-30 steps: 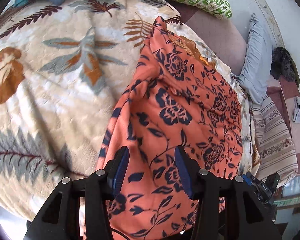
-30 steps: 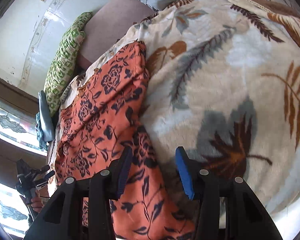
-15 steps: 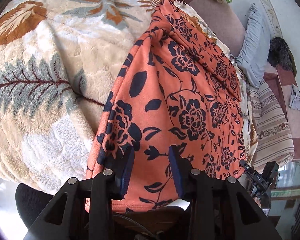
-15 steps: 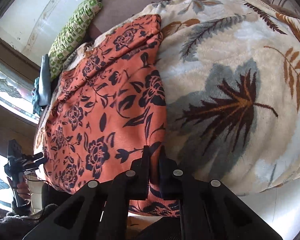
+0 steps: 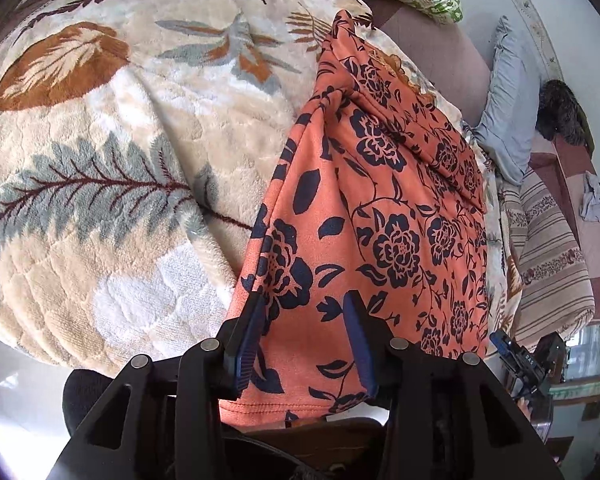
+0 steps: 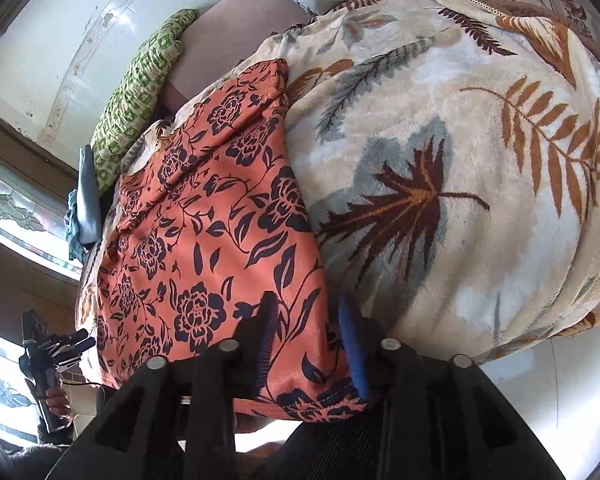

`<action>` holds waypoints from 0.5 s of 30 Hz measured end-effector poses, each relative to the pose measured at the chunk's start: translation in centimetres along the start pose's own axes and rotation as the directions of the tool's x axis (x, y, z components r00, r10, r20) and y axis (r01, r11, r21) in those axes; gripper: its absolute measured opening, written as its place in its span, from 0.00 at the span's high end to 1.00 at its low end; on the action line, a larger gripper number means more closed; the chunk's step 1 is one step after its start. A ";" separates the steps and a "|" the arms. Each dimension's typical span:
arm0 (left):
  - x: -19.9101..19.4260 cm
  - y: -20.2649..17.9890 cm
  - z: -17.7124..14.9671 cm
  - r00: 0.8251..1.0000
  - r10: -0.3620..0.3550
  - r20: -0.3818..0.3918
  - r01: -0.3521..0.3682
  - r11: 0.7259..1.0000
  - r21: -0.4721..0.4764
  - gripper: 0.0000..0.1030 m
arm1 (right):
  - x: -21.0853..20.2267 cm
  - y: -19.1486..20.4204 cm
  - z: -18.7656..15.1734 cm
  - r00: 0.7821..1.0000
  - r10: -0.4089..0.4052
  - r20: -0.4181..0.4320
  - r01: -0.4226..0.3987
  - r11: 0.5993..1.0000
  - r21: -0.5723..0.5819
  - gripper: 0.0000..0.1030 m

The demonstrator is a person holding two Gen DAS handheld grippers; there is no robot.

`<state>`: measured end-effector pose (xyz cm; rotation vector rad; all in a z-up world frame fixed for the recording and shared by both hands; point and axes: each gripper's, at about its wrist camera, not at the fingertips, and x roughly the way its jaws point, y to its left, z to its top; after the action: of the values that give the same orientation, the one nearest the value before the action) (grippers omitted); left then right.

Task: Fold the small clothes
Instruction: 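Grasp the hem of the orange top with both grippers and lift it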

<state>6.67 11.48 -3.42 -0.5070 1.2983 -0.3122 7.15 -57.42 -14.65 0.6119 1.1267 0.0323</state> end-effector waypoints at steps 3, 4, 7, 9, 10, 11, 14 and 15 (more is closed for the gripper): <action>0.4 0.8 -0.3 0.999 0.032 -0.027 -0.031 0.999 0.013 0.51 | 0.6 -0.5 0.3 1.000 -0.009 -0.017 0.009 1.000 0.008 0.61; 0.7 1.0 -0.4 0.998 0.030 -0.047 -0.029 0.999 0.013 0.51 | 0.9 -0.8 0.3 1.000 -0.006 -0.031 0.007 1.000 0.014 0.61; 1.8 1.2 -0.9 0.995 0.025 -0.093 -0.024 1.000 0.011 0.50 | 2.0 -1.1 0.0 0.996 0.017 -0.090 -0.016 1.000 0.019 0.59; 2.5 1.0 -1.1 0.992 0.024 -0.123 -0.021 0.999 0.024 0.47 | 2.7 -0.8 -0.5 0.991 0.047 -0.129 -0.047 0.999 0.002 0.59; 2.8 0.8 -1.1 0.991 0.023 -0.128 -0.019 0.999 0.030 0.45 | 3.0 -0.5 -0.7 0.987 0.074 -0.143 -0.076 0.997 -0.006 0.59; 2.9 0.6 -1.2 0.992 0.024 -0.126 -0.019 0.999 0.041 0.42 | 3.1 -0.2 -0.9 0.984 0.099 -0.151 -0.102 0.995 -0.012 0.59; 3.5 0.0 -0.7 0.992 0.021 -0.127 -0.014 0.999 0.053 0.36 | 3.5 0.7 -1.2 0.981 0.112 -0.161 -0.121 0.991 -0.051 0.59; 3.8 -0.1 -0.6 0.991 0.024 -0.130 -0.017 0.998 0.054 0.35 | 3.7 0.9 -1.3 0.980 0.106 -0.169 -0.118 0.991 -0.059 0.59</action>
<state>7.05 9.38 -6.67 -0.4339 1.4179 -0.3672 7.96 -54.95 -17.64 0.6194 1.2455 0.2213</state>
